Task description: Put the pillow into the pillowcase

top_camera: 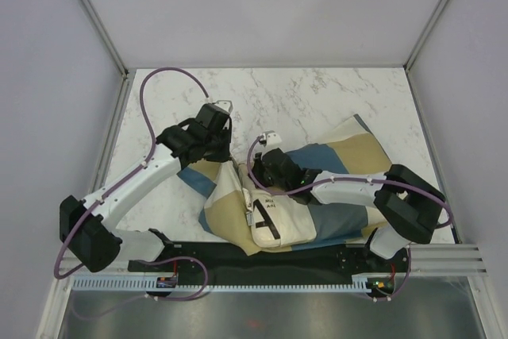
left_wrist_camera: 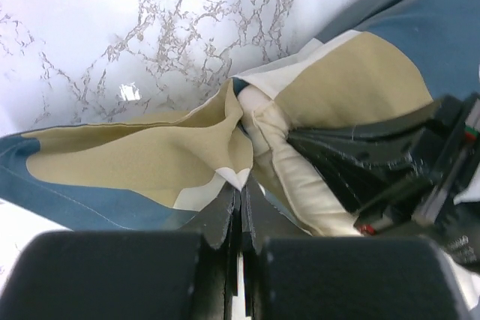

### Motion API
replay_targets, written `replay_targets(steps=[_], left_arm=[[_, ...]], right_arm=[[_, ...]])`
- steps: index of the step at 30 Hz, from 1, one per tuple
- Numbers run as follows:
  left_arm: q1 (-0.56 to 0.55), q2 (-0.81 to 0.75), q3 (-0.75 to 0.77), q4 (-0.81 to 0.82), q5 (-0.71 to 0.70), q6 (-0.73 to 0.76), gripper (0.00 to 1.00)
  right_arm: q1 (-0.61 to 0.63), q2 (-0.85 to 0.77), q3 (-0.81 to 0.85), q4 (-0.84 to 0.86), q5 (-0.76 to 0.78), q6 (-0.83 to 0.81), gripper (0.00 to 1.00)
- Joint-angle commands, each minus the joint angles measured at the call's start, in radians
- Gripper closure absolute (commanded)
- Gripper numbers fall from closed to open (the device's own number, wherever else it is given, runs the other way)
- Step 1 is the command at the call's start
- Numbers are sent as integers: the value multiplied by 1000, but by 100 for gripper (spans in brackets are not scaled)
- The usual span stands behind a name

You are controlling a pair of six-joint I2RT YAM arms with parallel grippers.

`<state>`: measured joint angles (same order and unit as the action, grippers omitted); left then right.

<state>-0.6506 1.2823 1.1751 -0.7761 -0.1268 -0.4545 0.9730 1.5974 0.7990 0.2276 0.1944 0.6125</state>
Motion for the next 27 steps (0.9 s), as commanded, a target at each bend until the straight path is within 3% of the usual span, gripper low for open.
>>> replay_targets(steps=[1, 7, 17, 22, 27], left_arm=[[31, 23, 96, 124, -126, 51, 98], [31, 87, 75, 100, -183, 45, 98], [29, 101, 116, 109, -229, 47, 98], [-33, 49, 127, 117, -171, 51, 98], [-96, -89, 89, 107, -49, 10, 98]], right_arm=[[50, -1, -58, -137, -29, 26, 96], [93, -79, -109, -88, -36, 33, 97], [193, -56, -103, -42, -95, 32, 97], [176, 35, -49, -115, 6, 49, 98], [58, 116, -11, -151, -4, 99, 99]])
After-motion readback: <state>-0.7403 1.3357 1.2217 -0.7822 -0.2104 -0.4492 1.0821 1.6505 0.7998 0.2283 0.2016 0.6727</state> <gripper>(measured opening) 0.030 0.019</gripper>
